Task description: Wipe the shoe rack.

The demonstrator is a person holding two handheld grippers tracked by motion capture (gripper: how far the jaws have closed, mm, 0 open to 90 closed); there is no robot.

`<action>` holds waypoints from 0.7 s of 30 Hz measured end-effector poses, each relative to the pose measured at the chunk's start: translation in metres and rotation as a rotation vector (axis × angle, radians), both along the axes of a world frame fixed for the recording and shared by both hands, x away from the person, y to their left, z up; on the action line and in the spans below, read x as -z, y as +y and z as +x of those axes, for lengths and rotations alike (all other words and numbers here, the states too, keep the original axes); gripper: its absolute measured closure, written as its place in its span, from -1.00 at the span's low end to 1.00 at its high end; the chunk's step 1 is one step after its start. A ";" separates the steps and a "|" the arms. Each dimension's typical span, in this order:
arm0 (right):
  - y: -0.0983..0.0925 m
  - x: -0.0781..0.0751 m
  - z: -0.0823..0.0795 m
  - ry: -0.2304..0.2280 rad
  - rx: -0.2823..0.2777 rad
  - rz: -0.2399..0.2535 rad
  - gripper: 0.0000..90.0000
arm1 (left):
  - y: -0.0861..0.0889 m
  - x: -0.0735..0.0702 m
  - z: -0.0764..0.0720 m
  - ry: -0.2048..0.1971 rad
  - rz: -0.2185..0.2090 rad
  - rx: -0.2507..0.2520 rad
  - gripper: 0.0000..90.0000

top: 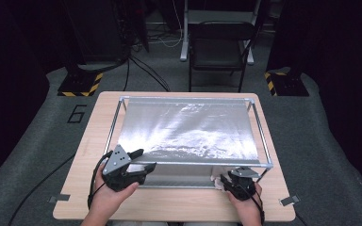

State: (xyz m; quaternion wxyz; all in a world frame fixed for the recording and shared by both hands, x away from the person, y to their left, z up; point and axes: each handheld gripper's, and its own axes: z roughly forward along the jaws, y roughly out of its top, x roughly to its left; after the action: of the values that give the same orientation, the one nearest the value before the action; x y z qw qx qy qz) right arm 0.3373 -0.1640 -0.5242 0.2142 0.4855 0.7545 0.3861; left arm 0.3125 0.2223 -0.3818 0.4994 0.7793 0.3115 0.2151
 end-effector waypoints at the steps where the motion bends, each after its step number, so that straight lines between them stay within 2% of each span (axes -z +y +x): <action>1: 0.000 0.000 0.000 0.000 0.000 0.000 0.36 | 0.000 0.000 0.000 0.000 0.000 0.000 -0.20; 3: 0.005 0.000 0.001 0.009 -0.009 0.007 0.36 | 0.000 0.000 0.000 0.001 0.001 0.000 -0.20; 4: 0.007 0.001 0.002 -0.004 -0.026 0.014 0.36 | 0.000 0.000 0.000 0.001 0.001 0.000 -0.20; 7: 0.018 0.001 0.003 0.010 -0.043 0.001 0.37 | 0.000 0.000 0.000 0.000 0.001 0.000 -0.20; 8: 0.023 0.001 0.001 0.032 -0.028 0.040 0.37 | 0.000 0.000 0.000 0.000 0.001 0.000 -0.20; 9: 0.025 0.002 0.006 -0.003 -0.057 -0.030 0.37 | 0.000 0.000 0.000 0.002 0.000 0.000 -0.20; 10: 0.034 0.001 0.007 0.015 -0.083 -0.005 0.37 | 0.000 0.000 0.000 0.000 -0.001 -0.001 -0.20; 11: 0.034 0.001 0.007 0.015 -0.083 -0.005 0.37 | 0.000 0.000 0.000 0.000 -0.001 -0.001 -0.20; 12: 0.046 0.001 0.006 0.051 -0.064 0.044 0.37 | 0.000 0.000 0.000 0.001 0.000 0.000 -0.20; 13: 0.046 0.001 0.006 0.051 -0.064 0.044 0.37 | 0.000 0.000 0.000 0.001 0.000 0.000 -0.20; 14: 0.052 0.002 0.010 0.036 -0.106 0.032 0.37 | 0.000 0.000 0.000 0.002 0.001 0.000 -0.20; 15: 0.052 0.002 0.010 0.036 -0.106 0.032 0.37 | 0.000 0.000 0.000 0.002 0.001 0.000 -0.20; 16: 0.056 0.001 0.012 0.021 -0.124 0.010 0.37 | 0.000 0.000 0.000 0.001 0.000 0.000 -0.20; 18: 0.069 0.001 0.014 0.020 -0.144 -0.006 0.37 | 0.000 0.000 0.000 0.001 0.001 0.000 -0.20; 19: 0.069 0.001 0.014 0.020 -0.144 -0.006 0.37 | 0.000 0.000 0.000 0.001 0.001 0.000 -0.20; 20: 0.076 0.001 0.012 0.043 -0.129 0.029 0.37 | 0.000 0.000 0.000 0.004 0.000 0.001 -0.20; 21: 0.081 0.001 0.013 0.043 -0.149 0.025 0.37 | 0.000 0.000 0.000 0.003 0.000 0.001 -0.20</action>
State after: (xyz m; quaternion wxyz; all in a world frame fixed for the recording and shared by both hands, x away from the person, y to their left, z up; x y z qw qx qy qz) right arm 0.3506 -0.0826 -0.5254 0.1625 0.4389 0.7879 0.4001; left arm 0.3122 0.2221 -0.3819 0.4990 0.7797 0.3120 0.2138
